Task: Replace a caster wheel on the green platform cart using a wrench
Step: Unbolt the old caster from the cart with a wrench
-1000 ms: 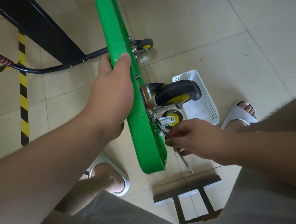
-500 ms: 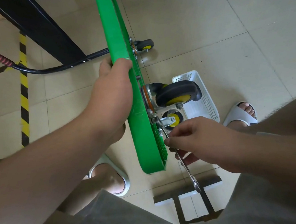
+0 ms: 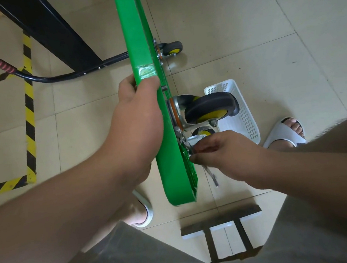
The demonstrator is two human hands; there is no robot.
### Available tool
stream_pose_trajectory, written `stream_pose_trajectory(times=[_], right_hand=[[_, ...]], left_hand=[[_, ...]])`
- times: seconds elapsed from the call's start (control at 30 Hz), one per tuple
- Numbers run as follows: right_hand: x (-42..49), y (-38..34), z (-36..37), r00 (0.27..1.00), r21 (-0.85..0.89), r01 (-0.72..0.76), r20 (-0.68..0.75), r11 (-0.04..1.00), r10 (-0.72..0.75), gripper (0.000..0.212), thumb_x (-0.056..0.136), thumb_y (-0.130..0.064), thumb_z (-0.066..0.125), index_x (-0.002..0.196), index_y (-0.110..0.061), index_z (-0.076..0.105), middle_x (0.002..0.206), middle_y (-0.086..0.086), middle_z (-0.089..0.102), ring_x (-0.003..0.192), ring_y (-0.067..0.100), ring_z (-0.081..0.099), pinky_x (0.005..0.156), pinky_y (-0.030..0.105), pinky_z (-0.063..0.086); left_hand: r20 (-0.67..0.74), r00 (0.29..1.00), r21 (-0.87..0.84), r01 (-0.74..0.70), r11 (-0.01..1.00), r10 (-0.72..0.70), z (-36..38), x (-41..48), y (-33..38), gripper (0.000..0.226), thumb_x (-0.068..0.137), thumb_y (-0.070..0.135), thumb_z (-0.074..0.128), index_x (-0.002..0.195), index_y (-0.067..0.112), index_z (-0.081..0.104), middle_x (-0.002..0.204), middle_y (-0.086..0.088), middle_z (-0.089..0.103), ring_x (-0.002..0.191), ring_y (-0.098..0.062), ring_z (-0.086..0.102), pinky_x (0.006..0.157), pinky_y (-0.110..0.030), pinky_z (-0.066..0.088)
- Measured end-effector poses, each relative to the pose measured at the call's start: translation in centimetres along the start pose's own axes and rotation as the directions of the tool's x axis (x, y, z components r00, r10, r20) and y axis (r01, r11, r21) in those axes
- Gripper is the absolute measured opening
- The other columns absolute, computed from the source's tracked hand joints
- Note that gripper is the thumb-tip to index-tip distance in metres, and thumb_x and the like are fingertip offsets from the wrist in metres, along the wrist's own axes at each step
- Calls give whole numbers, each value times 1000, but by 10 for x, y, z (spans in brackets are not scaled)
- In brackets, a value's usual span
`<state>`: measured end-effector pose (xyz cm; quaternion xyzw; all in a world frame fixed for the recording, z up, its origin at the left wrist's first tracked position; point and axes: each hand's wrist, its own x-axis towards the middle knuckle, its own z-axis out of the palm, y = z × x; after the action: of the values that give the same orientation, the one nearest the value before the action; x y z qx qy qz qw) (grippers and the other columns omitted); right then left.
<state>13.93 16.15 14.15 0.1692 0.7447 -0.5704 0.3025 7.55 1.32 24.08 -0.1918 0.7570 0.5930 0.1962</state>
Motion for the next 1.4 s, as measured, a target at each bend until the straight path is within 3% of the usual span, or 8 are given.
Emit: stream_pose_trajectory(times=[0.07,0.3,0.43,0.6,0.73,0.9,1.03,1.4], right_hand=[[7,0,-1,999,-2,29,-14,1000,-29,16,87,-28,79,102,-32,80,91,-17,78,83,-1,72,68,7,49],[20,-1,0,995,63,86,35,994,-88,18,89,-17,76,101,-30,80,95,-15,79,91,0,71,83,12,48],[19,1,0,997,9,77,27,997,-77,13,90,-19,76,98,-29,80,93,-15,78,91,1,71,91,22,52],[7,1,-1,999,-128,33,38,991,-29,7,91,-29,75,88,-36,73,94,-11,75,92,10,70,83,26,56],[-4,2,-5,998,-146,-45,37,988,51,8,89,-32,76,95,-26,78,92,1,77,88,24,74,86,45,63],[-24,-11,-15,991,-91,-118,60,989,124,10,91,-30,75,90,-20,78,90,8,76,84,23,75,70,32,65],[-38,-21,-22,987,-81,-116,102,990,124,13,92,-29,74,88,-17,79,87,8,76,78,20,76,66,31,64],[-31,-23,-10,985,-27,-123,117,992,125,16,94,-28,72,91,-13,78,90,11,77,79,23,76,64,30,64]], left_hand=[[-1,1000,9,-6,1000,6,0,0,1,27,106,40,44,130,36,55,88,-1,58,79,-21,56,77,-42,54],[-27,999,48,-20,999,22,0,1,2,25,106,39,43,128,36,55,85,2,60,72,-17,58,66,-33,53],[-34,999,72,-35,997,37,1,1,2,25,107,40,41,129,36,54,88,2,60,72,-15,57,64,-32,52],[-50,998,70,-40,997,44,1,1,2,24,107,40,41,127,35,54,88,2,58,71,-15,56,60,-26,51],[-42,998,47,-41,998,43,1,-1,2,23,107,38,41,127,35,53,87,3,57,70,-13,54,57,-26,49],[-42,998,43,-37,998,39,1,-2,3,23,107,38,42,128,35,52,91,2,58,73,-15,56,52,-24,51],[-42,998,46,-45,998,47,1,-2,3,24,107,38,42,129,35,52,95,2,61,78,-16,59,65,-31,52],[-49,998,58,-44,997,46,3,-1,2,22,107,38,41,126,37,53,85,2,57,70,-14,54,61,-29,47]])
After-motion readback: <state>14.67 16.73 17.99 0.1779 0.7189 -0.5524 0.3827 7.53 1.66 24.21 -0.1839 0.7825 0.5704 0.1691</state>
